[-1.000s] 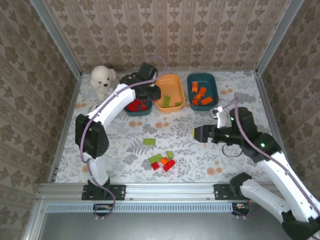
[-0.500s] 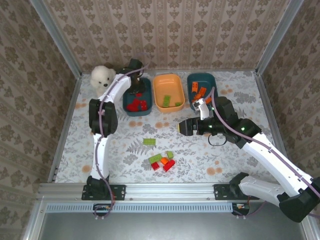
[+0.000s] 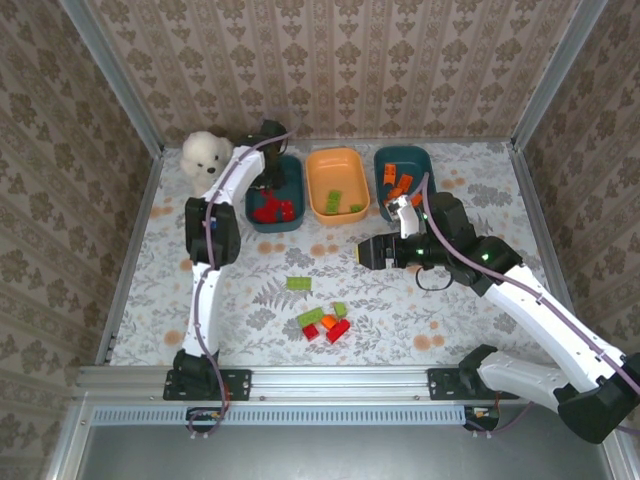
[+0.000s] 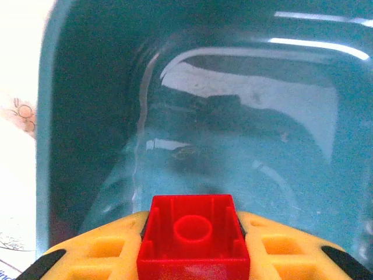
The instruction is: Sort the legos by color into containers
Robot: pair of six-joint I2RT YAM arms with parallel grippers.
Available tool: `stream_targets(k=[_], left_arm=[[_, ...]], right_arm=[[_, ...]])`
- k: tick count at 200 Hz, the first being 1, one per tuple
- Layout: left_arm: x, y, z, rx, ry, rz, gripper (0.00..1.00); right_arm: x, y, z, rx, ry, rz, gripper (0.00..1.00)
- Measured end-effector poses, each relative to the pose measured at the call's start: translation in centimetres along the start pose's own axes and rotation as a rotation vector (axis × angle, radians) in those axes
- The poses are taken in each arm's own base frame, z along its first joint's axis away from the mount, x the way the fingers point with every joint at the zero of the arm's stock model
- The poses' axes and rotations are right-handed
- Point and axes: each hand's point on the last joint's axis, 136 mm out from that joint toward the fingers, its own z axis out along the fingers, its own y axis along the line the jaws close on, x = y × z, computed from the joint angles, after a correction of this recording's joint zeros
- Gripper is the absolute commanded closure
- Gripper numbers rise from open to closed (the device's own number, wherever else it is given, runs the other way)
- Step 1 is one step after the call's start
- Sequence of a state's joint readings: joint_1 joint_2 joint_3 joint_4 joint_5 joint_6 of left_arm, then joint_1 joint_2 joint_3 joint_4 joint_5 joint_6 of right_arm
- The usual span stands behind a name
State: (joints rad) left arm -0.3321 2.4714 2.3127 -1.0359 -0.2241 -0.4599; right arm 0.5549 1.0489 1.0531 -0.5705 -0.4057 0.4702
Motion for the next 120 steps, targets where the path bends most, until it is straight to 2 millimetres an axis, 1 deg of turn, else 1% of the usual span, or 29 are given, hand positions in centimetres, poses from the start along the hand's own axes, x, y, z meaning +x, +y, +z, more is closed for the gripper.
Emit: stream_targets(k=[26, 44, 53, 78, 101, 120], left_arm=[[1.0, 0.4, 1.3, -0.033, 0.039, 0.012, 0.60], [1.5, 0.6, 1.7, -0.045, 0.057, 0.020, 0.54], [1.5, 0.6, 1.7, -0.046, 0.060, 0.020, 0.48], [1.3, 0.6, 1.2, -0.046, 0.054, 0.025, 0.35], [0.6, 0.1, 0.3, -0.034, 0.030, 0.024, 0.30], [-0.3, -0.3, -0.8, -0.018, 0.000, 0.019, 0.25]], right_arm=[[0.0, -0.2, 0.3, 0.006, 0.008, 0.004, 0.18], [-0.1, -0.2, 0.4, 0.007, 0.010, 0.005, 0.17], [-0.1, -0.2, 0.4, 0.007, 0.009, 0.005, 0.17], [-0.1, -0.2, 0.5, 0.008, 0.012, 0.006, 0.17], [-0.1, -0.5, 1.0, 0.017, 0.028, 0.009, 0.18], [0.3, -0.9, 1.9, 0.046, 0.067, -0.012, 0.19]])
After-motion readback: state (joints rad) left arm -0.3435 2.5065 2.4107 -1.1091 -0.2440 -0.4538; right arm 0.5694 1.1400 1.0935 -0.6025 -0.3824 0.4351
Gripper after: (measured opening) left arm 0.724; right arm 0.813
